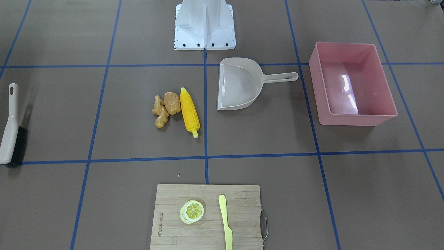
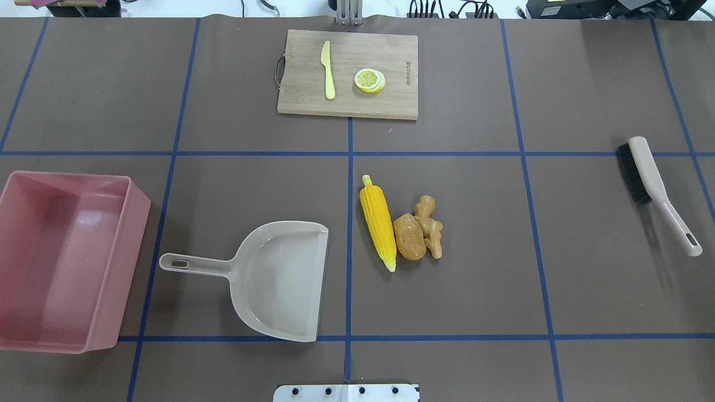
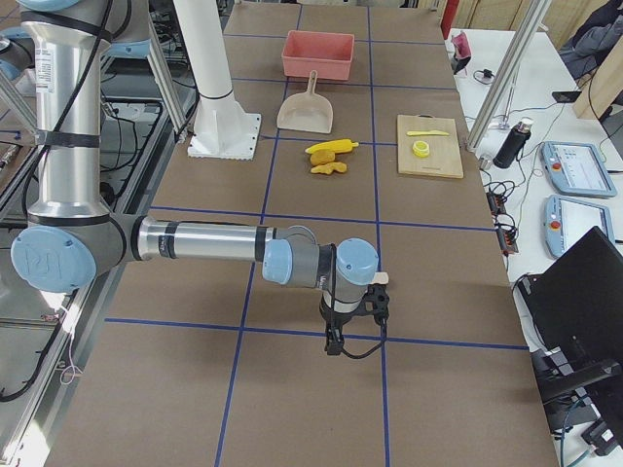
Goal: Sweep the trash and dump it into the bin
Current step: 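Move the right gripper down onto the white brush handle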
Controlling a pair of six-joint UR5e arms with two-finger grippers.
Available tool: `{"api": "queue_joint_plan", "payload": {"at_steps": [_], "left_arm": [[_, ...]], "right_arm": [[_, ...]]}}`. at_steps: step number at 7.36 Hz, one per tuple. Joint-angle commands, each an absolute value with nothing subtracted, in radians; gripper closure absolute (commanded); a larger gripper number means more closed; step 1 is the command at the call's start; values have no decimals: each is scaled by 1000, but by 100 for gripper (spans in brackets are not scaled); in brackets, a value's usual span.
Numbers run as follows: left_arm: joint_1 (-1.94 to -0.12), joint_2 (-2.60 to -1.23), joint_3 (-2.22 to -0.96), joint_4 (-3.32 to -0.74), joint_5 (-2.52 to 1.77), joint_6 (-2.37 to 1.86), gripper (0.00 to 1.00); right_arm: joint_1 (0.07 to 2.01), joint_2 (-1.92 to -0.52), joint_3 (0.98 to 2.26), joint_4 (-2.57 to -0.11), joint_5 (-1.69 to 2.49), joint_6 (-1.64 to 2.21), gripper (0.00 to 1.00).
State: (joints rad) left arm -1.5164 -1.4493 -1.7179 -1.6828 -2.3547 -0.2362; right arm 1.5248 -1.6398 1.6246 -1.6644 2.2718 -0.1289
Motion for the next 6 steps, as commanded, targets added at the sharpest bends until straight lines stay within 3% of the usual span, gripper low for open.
{"api": "queue_joint_plan", "payload": {"at_steps": [1,6], "left_arm": [[-1517,-1448,-1720,-1683,-2355,-236,1],[-1514,-1468,-1712,-1681,-2356,-238,1]], "right_arm": [[1525,-1638,1618,-1664,2272,-129,0],[1534,-1644,1652,-1663,2273,-163,0]]}}
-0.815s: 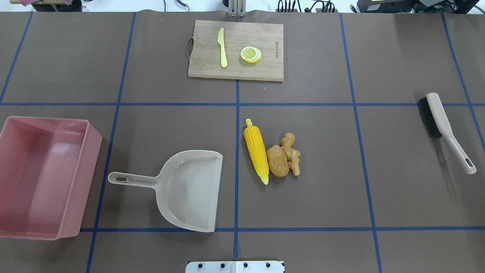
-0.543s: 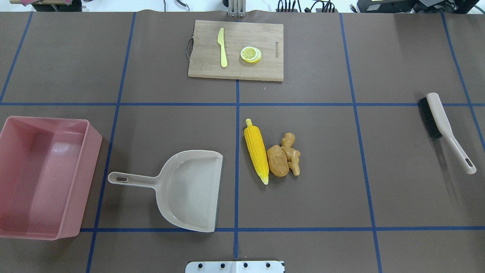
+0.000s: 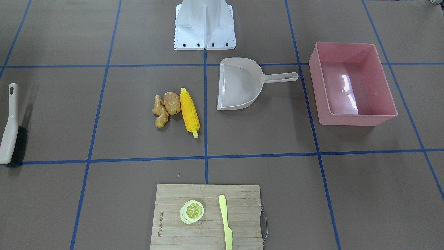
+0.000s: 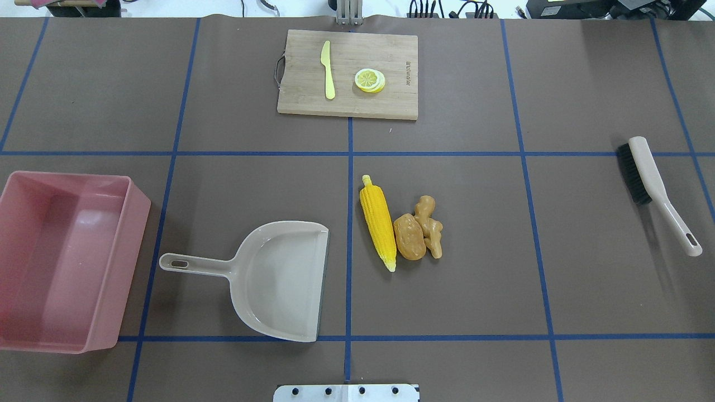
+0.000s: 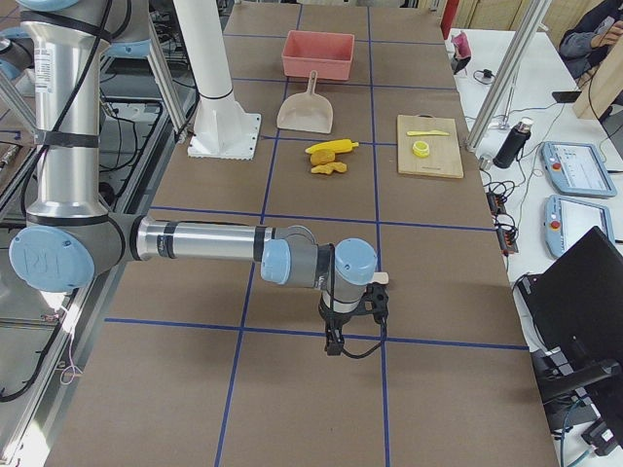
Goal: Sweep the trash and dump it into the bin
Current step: 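Move the right gripper down onto the white brush handle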
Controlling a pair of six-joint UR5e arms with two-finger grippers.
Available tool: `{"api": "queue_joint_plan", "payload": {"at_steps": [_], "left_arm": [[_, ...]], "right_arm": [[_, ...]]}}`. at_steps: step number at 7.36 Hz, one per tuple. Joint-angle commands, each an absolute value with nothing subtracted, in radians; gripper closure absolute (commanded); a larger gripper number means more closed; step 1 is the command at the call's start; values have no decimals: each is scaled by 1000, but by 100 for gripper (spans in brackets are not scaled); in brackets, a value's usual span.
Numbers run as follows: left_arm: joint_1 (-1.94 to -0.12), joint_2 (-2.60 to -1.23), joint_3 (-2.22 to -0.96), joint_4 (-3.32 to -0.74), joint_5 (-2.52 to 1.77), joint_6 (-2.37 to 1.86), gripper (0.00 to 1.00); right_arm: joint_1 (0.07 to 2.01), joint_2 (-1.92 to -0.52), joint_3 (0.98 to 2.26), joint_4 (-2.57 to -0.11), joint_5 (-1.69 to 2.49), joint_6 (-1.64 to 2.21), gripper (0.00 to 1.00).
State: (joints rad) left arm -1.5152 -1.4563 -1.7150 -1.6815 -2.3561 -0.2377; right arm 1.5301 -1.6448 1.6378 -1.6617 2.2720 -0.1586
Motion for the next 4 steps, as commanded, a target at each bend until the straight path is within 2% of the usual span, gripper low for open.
{"api": "queue_joint_plan", "payload": {"at_steps": [1,2,4], "left_arm": [[-1514,-1468,-1716,-1681,-2355,-238,1],[-1514,-1467,-1703,-1681,-2355,-235,1],[-1514,-1470,-1695,-1681,-2355,-232,1]], "right_arm": [[1535,-1652,1686,-1663,2281,-160,0],[1536,-1669,1724,-1664,2298,-158,0],[1536,-1678,1723,-1664,2296,-158,0]]}}
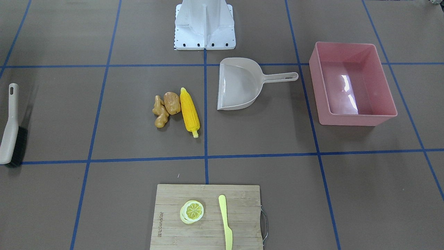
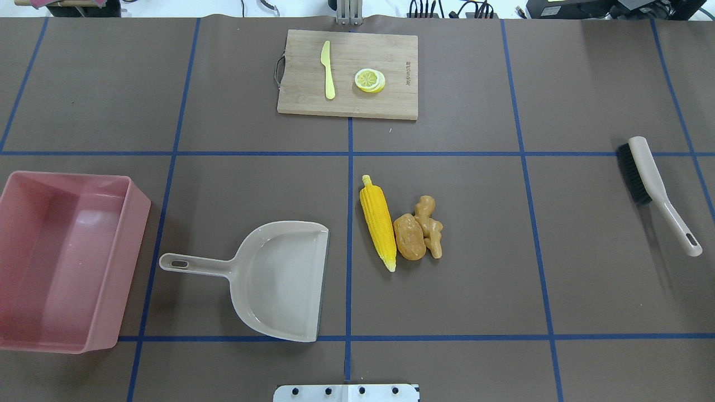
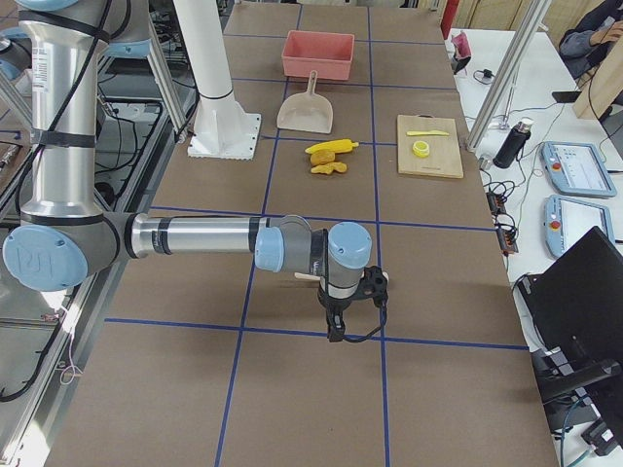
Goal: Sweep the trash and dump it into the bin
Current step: 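Move the right gripper down onto the white brush handle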
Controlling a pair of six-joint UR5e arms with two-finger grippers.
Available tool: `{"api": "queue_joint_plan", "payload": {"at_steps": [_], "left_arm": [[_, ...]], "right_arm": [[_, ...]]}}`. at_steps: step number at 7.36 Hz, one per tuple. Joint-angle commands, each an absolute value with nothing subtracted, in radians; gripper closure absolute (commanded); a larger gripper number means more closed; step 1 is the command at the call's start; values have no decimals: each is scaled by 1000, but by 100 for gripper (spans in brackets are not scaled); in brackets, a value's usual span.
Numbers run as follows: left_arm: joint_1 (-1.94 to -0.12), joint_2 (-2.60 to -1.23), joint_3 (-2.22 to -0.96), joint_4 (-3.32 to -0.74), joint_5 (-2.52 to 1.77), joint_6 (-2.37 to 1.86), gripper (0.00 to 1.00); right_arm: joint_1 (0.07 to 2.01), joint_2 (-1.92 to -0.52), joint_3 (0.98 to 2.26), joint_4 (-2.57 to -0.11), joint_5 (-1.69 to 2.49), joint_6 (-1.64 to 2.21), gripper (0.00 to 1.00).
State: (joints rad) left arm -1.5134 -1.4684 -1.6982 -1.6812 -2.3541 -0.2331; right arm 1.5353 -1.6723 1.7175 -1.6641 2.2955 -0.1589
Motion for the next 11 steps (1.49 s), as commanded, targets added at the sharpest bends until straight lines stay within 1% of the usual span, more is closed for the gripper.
{"api": "queue_joint_plan", "payload": {"at_steps": [1,4,5,7,8,9,10,11], "left_arm": [[-1513,-1486,-1698,-1681,-2355,-230,1],[-1514,-1486,-1689,-1681,-2355,-227,1],[-1519,-1471,-1701,-1680,-2359,-230,1],[-1517,-1494,-1729,-1597,-2353,-227,1],[-1505,-1521,-1756,-1589,-2352,-227,1],[-1499,-1531,-1846,-1492,-2352,-227,1],[-1496,-1540,-1932,-1388,-2342,-227,1],[-1455,-1575,-1962,-1378,-2323,-227,1]], "right_arm": [[1536,-1680,1730,-1664,2295,-156,0],[1505,-1672,1739,-1675,2293,-120,0],[1481,-1675,1774,-1675,2293,-57,0],[1373,-1683,1839,-1672,2286,117,0],[1271,-1677,1854,-1663,2280,238,0],[1190,-1672,1890,-1663,2245,347,0],[1160,-1674,1894,-1663,2232,356,0],[1132,-1677,1894,-1663,2235,359,0]]}}
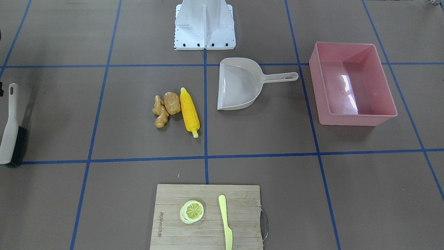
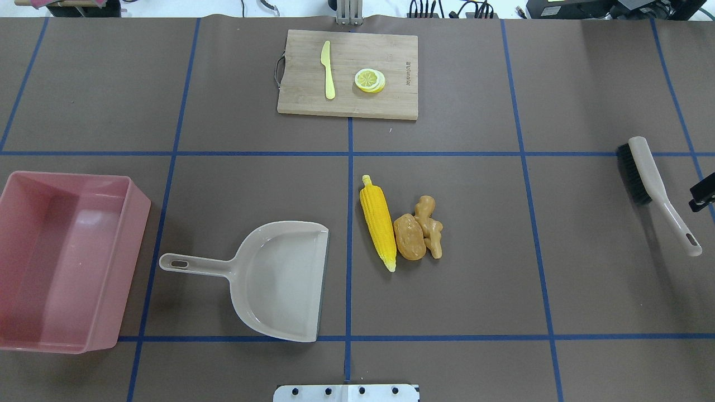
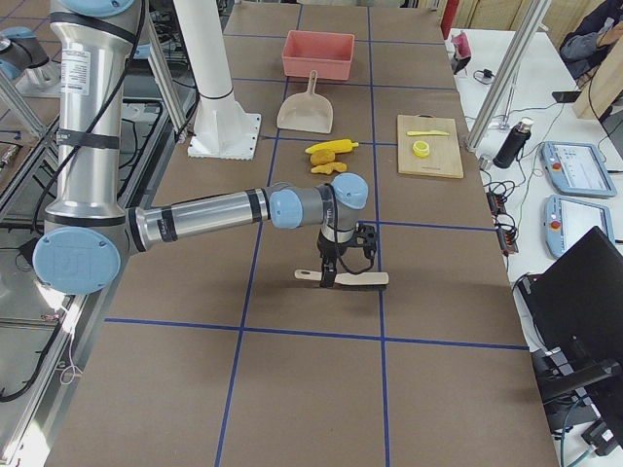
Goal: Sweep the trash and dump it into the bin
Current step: 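Move the right gripper down onto the white brush handle, then grasp the white dustpan handle with the left gripper while the right grips the brush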
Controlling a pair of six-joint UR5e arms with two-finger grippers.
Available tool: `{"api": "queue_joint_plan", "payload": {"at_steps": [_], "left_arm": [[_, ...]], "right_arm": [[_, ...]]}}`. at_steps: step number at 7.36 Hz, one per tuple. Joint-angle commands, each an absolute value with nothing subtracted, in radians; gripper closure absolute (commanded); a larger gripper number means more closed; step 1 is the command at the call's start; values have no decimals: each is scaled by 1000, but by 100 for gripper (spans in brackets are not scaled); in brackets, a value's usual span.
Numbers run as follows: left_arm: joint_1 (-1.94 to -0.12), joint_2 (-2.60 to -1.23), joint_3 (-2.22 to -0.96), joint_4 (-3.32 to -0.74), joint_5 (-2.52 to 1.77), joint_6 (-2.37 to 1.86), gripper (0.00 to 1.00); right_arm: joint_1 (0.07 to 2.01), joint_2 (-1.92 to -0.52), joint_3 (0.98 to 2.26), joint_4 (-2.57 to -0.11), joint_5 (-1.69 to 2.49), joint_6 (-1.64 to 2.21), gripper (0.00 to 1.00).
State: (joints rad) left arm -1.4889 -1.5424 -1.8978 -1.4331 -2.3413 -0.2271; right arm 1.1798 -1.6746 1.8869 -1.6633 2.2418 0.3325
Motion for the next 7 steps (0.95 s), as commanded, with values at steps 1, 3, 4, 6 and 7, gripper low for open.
{"api": "queue_joint_plan", "payload": {"at_steps": [1,3,4,6,7], "left_arm": [[-1381,-1592,-2011,-1344,-2322,-227,1],[-1233,-1714,-2041,-1260,-2259,-227,1],[-1182,-1726,-2133,-1200,-2199,-227,1],[-1067,-1796,-2160,-1186,-2107,-218,1],[-1001,-1842,-2164,-1183,-2097,-190,1]], "right_arm": [[1105,-1678,1884,-1664,2230,371,0],[1080,-1678,1833,-1664,2233,371,0],[1062,-1672,1807,-1664,2235,370,0],[1037,-1671,1786,-1663,2232,370,1],[1032,-1669,1784,-1663,2230,371,17]]}}
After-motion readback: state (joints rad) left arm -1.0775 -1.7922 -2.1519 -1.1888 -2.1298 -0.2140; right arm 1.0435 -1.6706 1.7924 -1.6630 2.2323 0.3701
